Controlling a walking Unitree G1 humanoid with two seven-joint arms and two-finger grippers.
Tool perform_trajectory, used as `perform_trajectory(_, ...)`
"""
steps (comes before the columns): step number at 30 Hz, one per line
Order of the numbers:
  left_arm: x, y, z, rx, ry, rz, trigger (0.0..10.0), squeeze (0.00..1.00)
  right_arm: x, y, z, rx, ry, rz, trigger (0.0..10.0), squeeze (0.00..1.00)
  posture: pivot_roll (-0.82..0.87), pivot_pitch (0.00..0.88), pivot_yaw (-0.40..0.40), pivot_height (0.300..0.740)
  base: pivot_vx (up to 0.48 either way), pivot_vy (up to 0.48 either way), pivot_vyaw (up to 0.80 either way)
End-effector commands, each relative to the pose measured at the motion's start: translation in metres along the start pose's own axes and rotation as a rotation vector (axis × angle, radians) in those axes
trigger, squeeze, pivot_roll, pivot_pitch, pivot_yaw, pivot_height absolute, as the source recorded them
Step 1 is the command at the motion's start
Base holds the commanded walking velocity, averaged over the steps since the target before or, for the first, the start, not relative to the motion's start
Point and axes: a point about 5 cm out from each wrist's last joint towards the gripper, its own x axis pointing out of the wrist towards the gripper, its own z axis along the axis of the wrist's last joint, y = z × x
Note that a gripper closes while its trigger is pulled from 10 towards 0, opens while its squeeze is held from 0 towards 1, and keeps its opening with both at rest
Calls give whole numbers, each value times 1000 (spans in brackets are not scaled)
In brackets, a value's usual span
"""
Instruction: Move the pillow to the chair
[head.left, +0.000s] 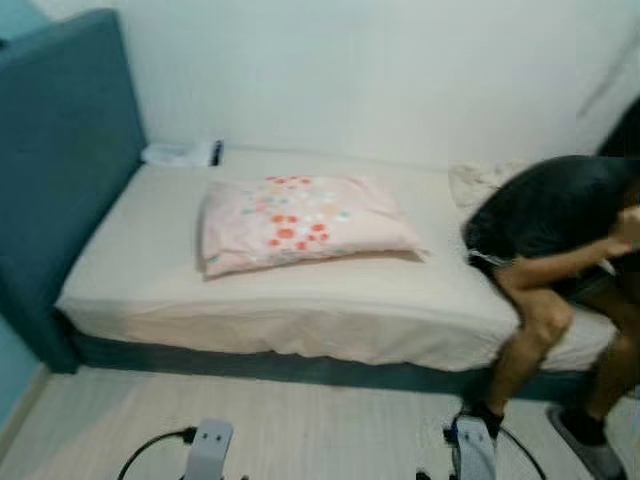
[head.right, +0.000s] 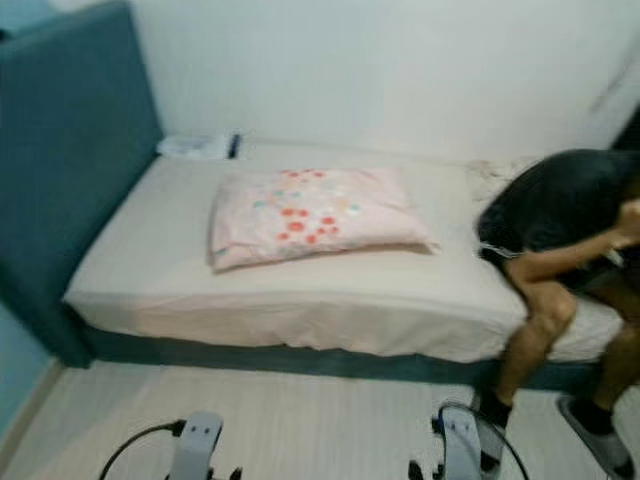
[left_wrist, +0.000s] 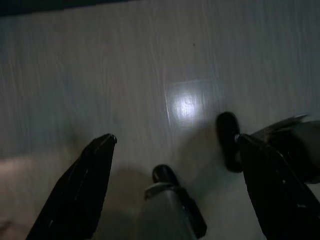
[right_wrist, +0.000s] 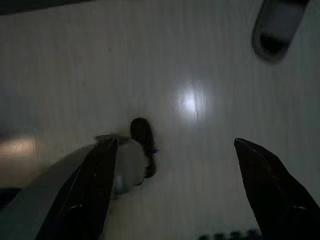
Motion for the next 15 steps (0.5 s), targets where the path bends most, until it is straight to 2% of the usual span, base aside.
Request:
perform_trajectory(1,1,-4,2,-3,-9,-22,10000,0,-1,-5,2,20,-23,-15,10000,0,-70,53,-42,740,356,0,0)
perform_trajectory(15,1,-6,3,4,-13,-32,10000,0,-1,-5,5,25,-40,-12,10000,0,-74,54,-42,740,384,0,0)
